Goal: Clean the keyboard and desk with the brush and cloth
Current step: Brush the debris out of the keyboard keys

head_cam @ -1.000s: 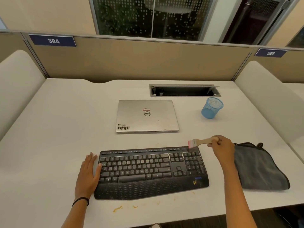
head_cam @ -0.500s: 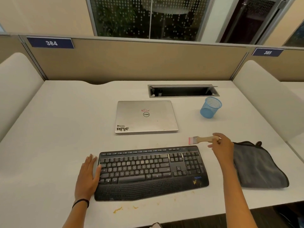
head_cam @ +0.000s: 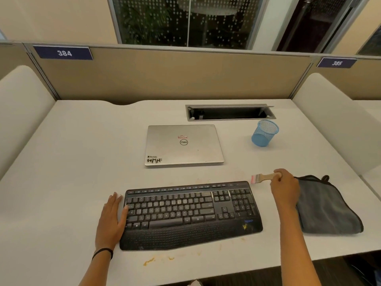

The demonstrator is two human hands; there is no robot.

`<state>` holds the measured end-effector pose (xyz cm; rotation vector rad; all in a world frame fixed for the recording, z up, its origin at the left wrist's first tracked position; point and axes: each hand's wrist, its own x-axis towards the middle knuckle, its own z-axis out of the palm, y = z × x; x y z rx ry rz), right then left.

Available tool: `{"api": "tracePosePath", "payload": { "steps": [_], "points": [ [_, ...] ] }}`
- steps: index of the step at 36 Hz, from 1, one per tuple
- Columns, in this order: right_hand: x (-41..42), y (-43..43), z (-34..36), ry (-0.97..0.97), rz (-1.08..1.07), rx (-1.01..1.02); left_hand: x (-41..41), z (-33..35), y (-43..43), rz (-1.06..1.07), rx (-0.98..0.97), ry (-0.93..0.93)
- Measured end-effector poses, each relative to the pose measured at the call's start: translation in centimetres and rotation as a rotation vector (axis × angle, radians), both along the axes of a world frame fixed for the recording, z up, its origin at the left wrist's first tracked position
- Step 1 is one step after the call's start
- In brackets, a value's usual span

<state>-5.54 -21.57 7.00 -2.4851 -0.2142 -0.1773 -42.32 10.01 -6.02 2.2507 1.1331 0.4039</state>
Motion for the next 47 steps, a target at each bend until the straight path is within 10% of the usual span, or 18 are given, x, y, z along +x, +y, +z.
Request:
{"api": "tracePosePath", "payload": {
  "steps": [25,38,47],
  "points": [
    [-1.5,2.6,0.1,0.072,0.214,0.122,1.7,2.6,-2.5,-0.025,-0.12,-0.273],
    [-2.1,2.9,-1.6,0.246,0.241,0.248,9.2,3.5,-6.3,-0.652,0.101,0.106],
    [-0.9,-0.3,-0.9,0.144,0.017,0.282,11.8,2.2,-7.9,-0.708,0.124,0.148]
  ]
}}
